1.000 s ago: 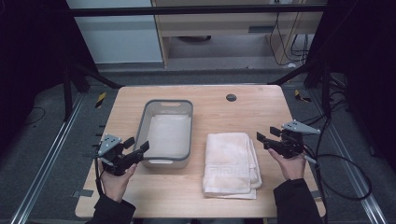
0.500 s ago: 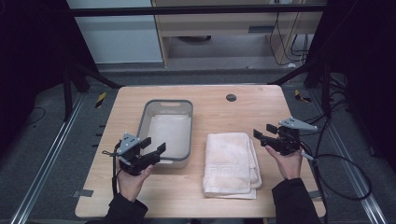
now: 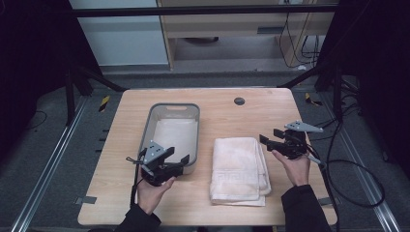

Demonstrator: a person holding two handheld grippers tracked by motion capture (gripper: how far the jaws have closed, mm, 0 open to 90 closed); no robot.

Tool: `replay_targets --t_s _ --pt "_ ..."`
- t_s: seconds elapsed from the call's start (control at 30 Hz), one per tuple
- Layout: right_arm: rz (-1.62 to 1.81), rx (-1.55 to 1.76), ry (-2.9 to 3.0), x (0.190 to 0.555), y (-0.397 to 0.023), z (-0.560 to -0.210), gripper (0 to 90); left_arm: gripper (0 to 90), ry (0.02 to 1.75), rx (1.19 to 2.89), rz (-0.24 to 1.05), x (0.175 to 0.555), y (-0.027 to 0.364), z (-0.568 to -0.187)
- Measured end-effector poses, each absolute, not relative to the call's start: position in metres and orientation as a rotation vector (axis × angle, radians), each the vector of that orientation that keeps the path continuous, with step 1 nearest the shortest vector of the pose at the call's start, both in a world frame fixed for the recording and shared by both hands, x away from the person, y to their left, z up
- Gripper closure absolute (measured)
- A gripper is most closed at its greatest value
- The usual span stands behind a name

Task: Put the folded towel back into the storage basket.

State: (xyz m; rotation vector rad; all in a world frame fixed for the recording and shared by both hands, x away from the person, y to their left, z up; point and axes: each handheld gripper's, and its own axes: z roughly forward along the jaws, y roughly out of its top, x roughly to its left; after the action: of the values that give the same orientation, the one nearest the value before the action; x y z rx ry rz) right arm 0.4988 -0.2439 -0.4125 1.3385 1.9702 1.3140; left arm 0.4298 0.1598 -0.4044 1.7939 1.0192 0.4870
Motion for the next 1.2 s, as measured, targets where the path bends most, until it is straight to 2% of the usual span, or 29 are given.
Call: replay_targets --t_s 0.43,1.2 --pt "1.250 1.326 2.012 0.500 -0.235 -0.421 29.0 40.7 0.975 1.832 0.429 0.418 0.142 -0.410" --pt "1.227 1.341 2.076 0.505 -0.227 -0.439 28.6 41.4 0.930 1.956 0.359 0.415 0.105 -0.431"
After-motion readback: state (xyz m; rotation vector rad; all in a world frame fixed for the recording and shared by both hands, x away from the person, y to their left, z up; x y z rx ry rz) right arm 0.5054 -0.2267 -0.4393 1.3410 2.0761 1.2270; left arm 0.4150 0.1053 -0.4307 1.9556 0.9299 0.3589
